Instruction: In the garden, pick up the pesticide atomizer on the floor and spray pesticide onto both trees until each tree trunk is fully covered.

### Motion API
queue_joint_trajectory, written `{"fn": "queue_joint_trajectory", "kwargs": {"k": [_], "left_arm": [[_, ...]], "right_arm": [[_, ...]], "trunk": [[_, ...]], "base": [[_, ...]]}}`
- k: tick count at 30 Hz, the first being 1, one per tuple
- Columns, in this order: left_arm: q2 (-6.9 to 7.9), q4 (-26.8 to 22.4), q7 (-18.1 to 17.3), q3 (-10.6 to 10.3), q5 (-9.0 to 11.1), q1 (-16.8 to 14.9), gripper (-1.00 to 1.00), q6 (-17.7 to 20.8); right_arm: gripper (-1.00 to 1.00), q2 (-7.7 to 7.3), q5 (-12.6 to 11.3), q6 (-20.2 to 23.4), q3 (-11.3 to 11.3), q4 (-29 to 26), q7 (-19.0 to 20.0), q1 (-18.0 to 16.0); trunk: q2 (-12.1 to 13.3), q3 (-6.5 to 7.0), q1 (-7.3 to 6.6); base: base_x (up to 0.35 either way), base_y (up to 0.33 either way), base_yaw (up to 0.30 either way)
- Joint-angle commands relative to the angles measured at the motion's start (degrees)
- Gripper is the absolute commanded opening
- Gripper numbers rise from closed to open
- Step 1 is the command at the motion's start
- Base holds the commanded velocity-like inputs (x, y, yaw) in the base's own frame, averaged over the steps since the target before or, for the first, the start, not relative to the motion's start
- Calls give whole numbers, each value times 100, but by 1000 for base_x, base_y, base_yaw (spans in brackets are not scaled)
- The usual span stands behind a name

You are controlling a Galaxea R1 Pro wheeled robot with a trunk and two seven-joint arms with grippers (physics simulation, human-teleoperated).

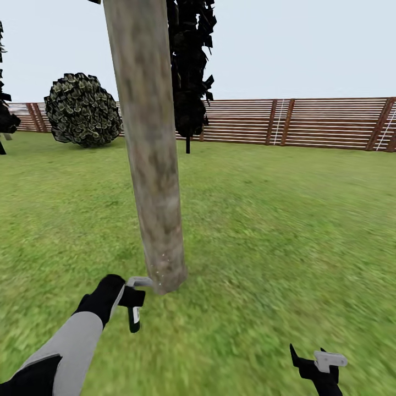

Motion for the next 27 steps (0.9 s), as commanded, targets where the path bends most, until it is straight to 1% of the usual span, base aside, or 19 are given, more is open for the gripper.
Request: {"fn": "queue_joint_trajectory", "kwargs": {"k": [1, 3, 4, 5, 7, 8, 9, 11, 12, 13, 14, 15, 16, 18, 20, 23, 24, 26, 27], "left_arm": [[-39, -2, 0, -6, -8, -4, -100, 28], [-145, -5, 1, -12, -9, -9, -100, 47], [-290, -7, 5, -17, -18, -11, -100, 54], [-388, -8, 6, -18, -21, -12, -100, 57], [-473, -8, 12, -23, -28, -13, -100, 58], [-484, -8, 13, -25, -30, -13, -100, 59], [-456, -8, 15, -27, -40, -13, -100, 64], [-309, -50, 1, -28, -48, -7, -100, 67], [-148, -93, -9, -27, -35, 2, -100, 72], [-33, -110, -14, -24, -25, 6, -100, 74], [183, -128, -22, -6, -6, 10, -100, 76], [271, -132, -24, 5, 0, 11, -100, 76], [332, -135, -31, 12, 2, 12, -100, 80], [373, -139, -74, -6, 2, 17, -100, 81], [328, -143, -102, -9, 2, 22, -100, 78], [86, -142, -113, -17, -8, 15, -100, 77], [-85, -144, -115, -19, -13, 4, -100, 77], [-265, -147, -115, -24, -17, -1, -100, 77], [-311, -148, -116, -26, -17, -3, -100, 77]], "right_arm": [[100, 0, 0, 0, 0, 0, 0, 0], [100, 0, 0, 0, 0, 0, 3, 0], [100, 3, 0, 0, 1, 0, 1, 0], [100, 4, 0, 0, 1, 0, 1, 0], [100, 3, 3, 0, 0, 0, 0, 0], [100, 5, 5, 0, 3, 0, 0, 0], [100, 7, 7, 0, 7, 3, 2, 0], [100, 8, 8, 0, 8, 4, 1, 0], [100, 5, 9, 0, 8, 3, 0, 0], [100, 7, 9, 0, 9, 4, 0, 0], [100, 8, 9, 0, 9, 6, 0, 0], [100, 7, 9, 0, 9, 7, 0, 0], [100, 8, 9, 0, 9, 8, 0, 0], [100, 5, 9, 0, 9, 7, 0, 0], [100, 5, 9, 0, 9, 8, 0, 0], [100, 8, 9, 0, 9, 9, 0, 0], [100, 8, 9, 0, 9, 9, 0, 0], [100, 9, 9, 0, 9, 9, 0, 0], [100, 9, 9, 0, 9, 9, 0, 0]], "trunk": [[0, 0, 0], [0, 0, 0], [0, 0, 0], [0, 0, 0], [0, 0, 0], [0, 0, 0], [0, 0, 0], [0, 0, 0], [0, 0, 0], [0, 0, 0], [0, 0, 0], [0, 0, 0], [0, 0, 0], [0, 0, 0], [0, 0, 0], [0, 0, 0], [0, 0, 0], [0, 0, 0], [0, 0, 0]], "base": [[0, 0, 0], [0, 0, 0], [0, 0, 0], [0, 0, 0], [0, 0, 0], [0, 0, 0], [0, 0, 0], [0, 0, 0], [0, 0, 0], [0, 0, 0], [0, 0, 0], [0, 0, 0], [0, 0, 0], [0, 0, 0], [0, 0, 0], [0, 0, 0], [0, 0, 0], [0, 0, 0], [0, 0, 0]]}}
